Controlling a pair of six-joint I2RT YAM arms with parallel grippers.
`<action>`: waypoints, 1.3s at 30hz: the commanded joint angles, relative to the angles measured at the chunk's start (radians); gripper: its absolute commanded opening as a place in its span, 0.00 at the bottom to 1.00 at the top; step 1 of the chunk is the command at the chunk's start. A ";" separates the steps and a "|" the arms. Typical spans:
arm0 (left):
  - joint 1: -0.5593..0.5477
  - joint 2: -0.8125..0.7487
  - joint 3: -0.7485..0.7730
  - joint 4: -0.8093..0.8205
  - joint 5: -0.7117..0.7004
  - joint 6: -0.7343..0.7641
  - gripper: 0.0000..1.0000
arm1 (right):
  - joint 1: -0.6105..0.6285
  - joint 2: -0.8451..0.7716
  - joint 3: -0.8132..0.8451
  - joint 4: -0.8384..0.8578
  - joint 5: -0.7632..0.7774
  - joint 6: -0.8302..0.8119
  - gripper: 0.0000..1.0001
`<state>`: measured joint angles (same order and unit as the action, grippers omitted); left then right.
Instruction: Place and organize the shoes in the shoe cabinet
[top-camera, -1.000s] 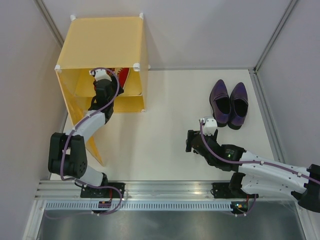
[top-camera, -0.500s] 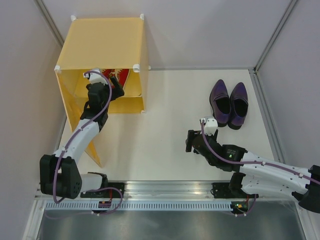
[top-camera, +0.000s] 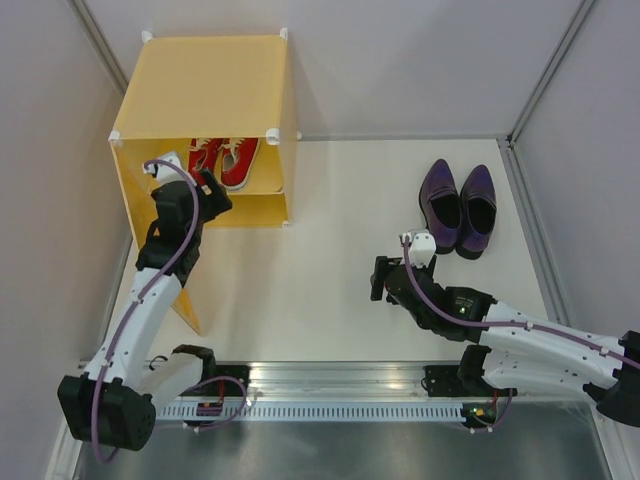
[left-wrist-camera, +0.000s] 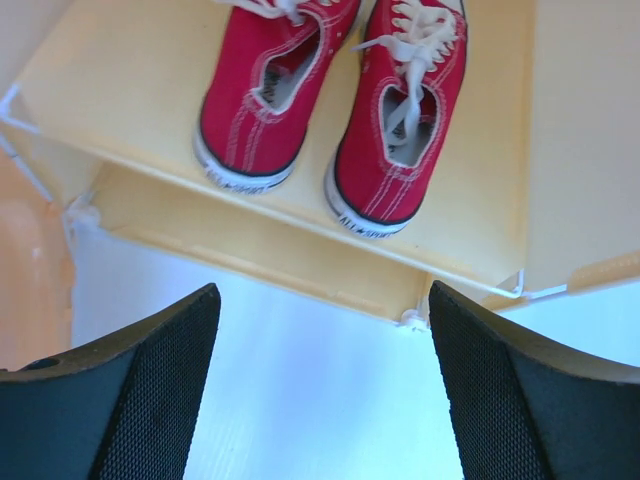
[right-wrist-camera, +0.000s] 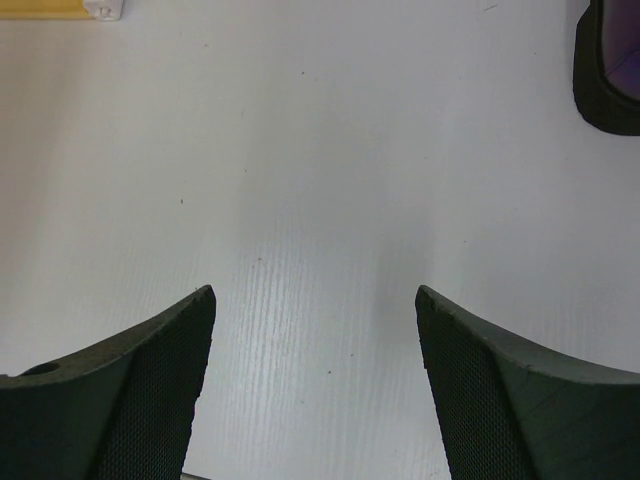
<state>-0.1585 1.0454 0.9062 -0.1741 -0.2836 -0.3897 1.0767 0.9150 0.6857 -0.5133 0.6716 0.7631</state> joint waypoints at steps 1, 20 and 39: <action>0.010 -0.082 0.037 -0.178 -0.091 -0.037 0.87 | -0.004 0.005 0.051 0.009 0.026 -0.024 0.85; 0.513 -0.245 0.174 -0.608 -0.046 -0.035 0.89 | -0.009 0.031 0.089 0.021 -0.011 -0.082 0.85; 0.504 -0.254 0.097 -0.504 0.146 0.023 0.90 | -0.633 0.287 0.302 -0.059 -0.153 -0.180 0.74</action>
<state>0.3500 0.8078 1.0115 -0.7326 -0.1459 -0.4026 0.5362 1.1553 0.9394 -0.6010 0.6250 0.6266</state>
